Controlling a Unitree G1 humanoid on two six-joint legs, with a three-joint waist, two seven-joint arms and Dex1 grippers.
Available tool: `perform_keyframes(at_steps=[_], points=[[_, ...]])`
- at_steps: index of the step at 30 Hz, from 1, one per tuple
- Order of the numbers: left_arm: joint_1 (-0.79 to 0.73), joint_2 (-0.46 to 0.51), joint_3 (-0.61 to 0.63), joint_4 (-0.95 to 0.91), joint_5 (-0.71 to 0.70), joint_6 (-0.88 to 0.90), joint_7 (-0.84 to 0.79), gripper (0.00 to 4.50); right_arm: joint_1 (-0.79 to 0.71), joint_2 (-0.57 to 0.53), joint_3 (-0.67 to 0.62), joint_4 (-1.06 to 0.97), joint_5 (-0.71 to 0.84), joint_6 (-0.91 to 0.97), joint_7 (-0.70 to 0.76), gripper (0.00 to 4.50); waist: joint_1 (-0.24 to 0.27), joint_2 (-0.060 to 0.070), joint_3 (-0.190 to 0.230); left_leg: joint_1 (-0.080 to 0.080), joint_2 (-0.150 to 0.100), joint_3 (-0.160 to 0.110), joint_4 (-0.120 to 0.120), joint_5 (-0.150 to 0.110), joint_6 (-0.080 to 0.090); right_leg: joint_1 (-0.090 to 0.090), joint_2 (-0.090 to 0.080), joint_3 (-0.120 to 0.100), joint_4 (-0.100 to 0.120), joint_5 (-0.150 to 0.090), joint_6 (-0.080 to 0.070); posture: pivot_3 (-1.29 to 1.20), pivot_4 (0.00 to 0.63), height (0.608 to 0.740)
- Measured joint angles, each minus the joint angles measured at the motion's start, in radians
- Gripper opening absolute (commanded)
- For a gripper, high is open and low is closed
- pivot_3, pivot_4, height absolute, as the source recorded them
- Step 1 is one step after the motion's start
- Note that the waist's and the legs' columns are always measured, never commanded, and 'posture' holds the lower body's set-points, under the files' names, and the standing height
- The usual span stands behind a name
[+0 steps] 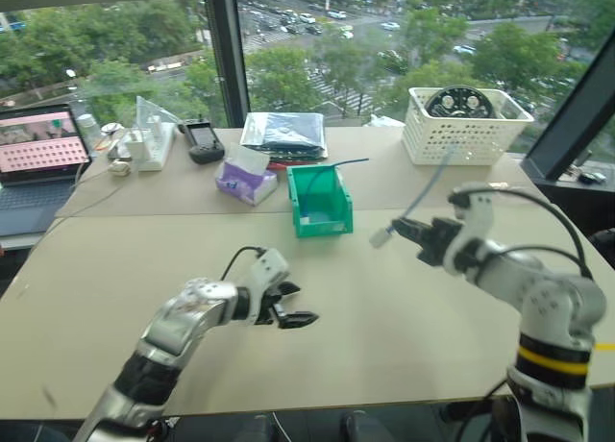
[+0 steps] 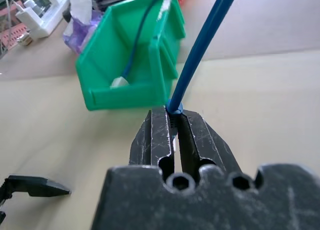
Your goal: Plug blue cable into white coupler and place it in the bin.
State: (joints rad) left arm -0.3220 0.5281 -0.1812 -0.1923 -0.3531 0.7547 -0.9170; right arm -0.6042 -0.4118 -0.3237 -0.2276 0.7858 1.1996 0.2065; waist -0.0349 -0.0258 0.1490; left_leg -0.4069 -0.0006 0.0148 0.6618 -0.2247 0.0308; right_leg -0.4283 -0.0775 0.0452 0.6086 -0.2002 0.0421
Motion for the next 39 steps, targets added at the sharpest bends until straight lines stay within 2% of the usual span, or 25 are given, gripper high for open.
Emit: perform_keyframes(at_steps=[4, 8, 10, 11, 13, 16, 17, 20, 22, 24, 28, 33, 35, 39], points=[[0.103, 0.036, 0.174, 0.037, -0.051, -0.120, -0.035, 4.30, -0.232, -0.010, 0.137, 0.245, -0.116, -0.146, 0.112, 0.00, -0.008, -0.001, 0.007, 0.000, 0.000, -0.001, 0.000, 0.000, 0.000, 0.000, 0.001, -0.001, 0.001, 0.003, -0.005, 0.00, 0.150, 0.740], [0.130, 0.011, 0.296, 0.045, -0.084, -0.174, 0.022, 4.30, -0.401, 0.025, 0.267, 0.565, -0.262, -0.357, 0.225, 0.00, 0.000, -0.002, 0.009, -0.002, -0.001, -0.001, 0.000, 0.000, 0.000, 0.000, -0.001, -0.003, 0.000, 0.003, -0.004, 0.00, 0.150, 0.740], [0.128, -0.012, 0.326, 0.043, -0.085, -0.182, 0.070, 4.30, -0.449, 0.052, 0.290, 0.695, -0.309, -0.430, 0.263, 0.00, 0.002, -0.003, 0.009, -0.004, -0.001, -0.001, 0.000, 0.000, 0.000, -0.001, -0.002, -0.003, 0.000, 0.004, -0.003, 0.00, 0.150, 0.740], [0.125, -0.031, 0.346, 0.038, -0.090, -0.182, 0.110, 4.32, -0.485, 0.073, 0.311, 0.797, -0.345, -0.493, 0.293, 0.91, 0.001, -0.004, 0.010, -0.005, -0.001, -0.002, 0.000, 0.000, -0.001, -0.001, -0.002, -0.003, 0.001, 0.005, -0.002, 0.00, 0.150, 0.740], [0.111, -0.052, 0.361, 0.023, -0.092, -0.183, 0.161, 4.32, -0.512, 0.094, 0.328, 0.905, -0.386, -0.561, 0.324, 1.42, 0.003, -0.004, 0.010, -0.008, -0.001, -0.003, 0.000, -0.001, -0.001, -0.003, -0.003, -0.004, 0.001, 0.007, -0.002, 0.00, 0.150, 0.740], [0.084, -0.058, 0.362, -0.009, -0.065, -0.183, 0.252, 4.32, -0.548, 0.122, 0.346, 1.065, -0.449, -0.675, 0.364, 2.52, 0.005, -0.004, 0.010, -0.015, -0.003, -0.002, 0.000, -0.001, -0.002, -0.010, -0.005, -0.003, 0.002, 0.008, -0.001, 0.00, 0.150, 0.740], [0.080, -0.061, 0.360, -0.017, -0.054, -0.183, 0.275, 4.32, -0.553, 0.124, 0.346, 1.089, -0.458, -0.692, 0.369, 2.78, 0.005, -0.004, 0.010, -0.016, -0.003, -0.002, 0.000, -0.001, -0.002, -0.012, -0.005, -0.003, 0.002, 0.009, -0.001, 0.00, 0.150, 0.740], [0.066, -0.064, 0.353, -0.033, -0.030, -0.174, 0.335, 4.32, -0.564, 0.124, 0.319, 1.115, -0.468, -0.720, 0.392, 3.93, 0.004, -0.003, 0.010, -0.017, -0.003, -0.002, 0.000, -0.001, -0.003, -0.013, -0.005, -0.004, 0.003, 0.009, -0.001, 0.00, 0.150, 0.740], [0.049, -0.061, 0.349, -0.036, -0.032, -0.160, 0.343, 4.32, -0.568, 0.116, 0.303, 1.089, -0.465, -0.716, 0.403, 4.45, 0.004, -0.003, 0.010, -0.017, -0.003, -0.003, -0.001, -0.001, -0.003, -0.013, -0.005, -0.004, 0.002, 0.009, -0.001, 0.00, 0.150, 0.740], [0.037, -0.058, 0.348, -0.038, -0.038, -0.143, 0.346, 4.32, -0.561, 0.099, 0.282, 1.017, -0.450, -0.688, 0.414, 4.48, 0.004, -0.003, 0.010, -0.017, -0.003, -0.003, -0.001, -0.001, -0.003, -0.013, -0.005, -0.004, 0.003, 0.009, -0.001, 0.00, 0.150, 0.740], [0.009, -0.042, 0.339, -0.030, -0.057, -0.138, 0.315, 4.32, -0.470, 0.033, 0.257, 0.749, -0.401, -0.568, 0.435, 4.48, 0.011, -0.003, 0.010, -0.017, -0.003, -0.003, -0.001, -0.001, -0.003, -0.013, -0.005, -0.005, 0.002, 0.009, -0.001, 0.00, 0.150, 0.740], [-0.088, -0.004, 0.299, 0.078, -0.053, -0.146, 0.248, 4.32, -0.060, -0.213, 0.237, 0.170, -0.322, -0.482, 0.581, 4.48, 0.044, -0.003, 0.010, -0.018, -0.005, -0.005, -0.001, -0.002, -0.003, -0.011, -0.006, -0.008, 0.001, 0.008, -0.001, 0.00, 0.150, 0.740], [-0.136, -0.006, 0.279, 0.136, -0.043, -0.173, 0.222, 4.32, 0.110, -0.237, 0.197, 0.017, -0.310, -0.483, 0.574, 4.48, 0.041, -0.003, 0.010, -0.017, -0.005, -0.002, 0.000, -0.002, -0.003, -0.011, -0.006, -0.007, 0.001, 0.008, 0.000, 0.00, 0.150, 0.740], [-0.166, -0.009, 0.264, 0.190, -0.035, -0.224, 0.190, 4.32, 0.327, -0.245, 0.181, -0.068, -0.369, -0.543, 0.524, 4.48, 0.026, -0.004, 0.011, -0.013, -0.004, 0.001, 0.003, -0.001, -0.004, -0.010, -0.005, -0.003, 0.001, 0.008, 0.000, 0.00, 0.150, 0.740]])
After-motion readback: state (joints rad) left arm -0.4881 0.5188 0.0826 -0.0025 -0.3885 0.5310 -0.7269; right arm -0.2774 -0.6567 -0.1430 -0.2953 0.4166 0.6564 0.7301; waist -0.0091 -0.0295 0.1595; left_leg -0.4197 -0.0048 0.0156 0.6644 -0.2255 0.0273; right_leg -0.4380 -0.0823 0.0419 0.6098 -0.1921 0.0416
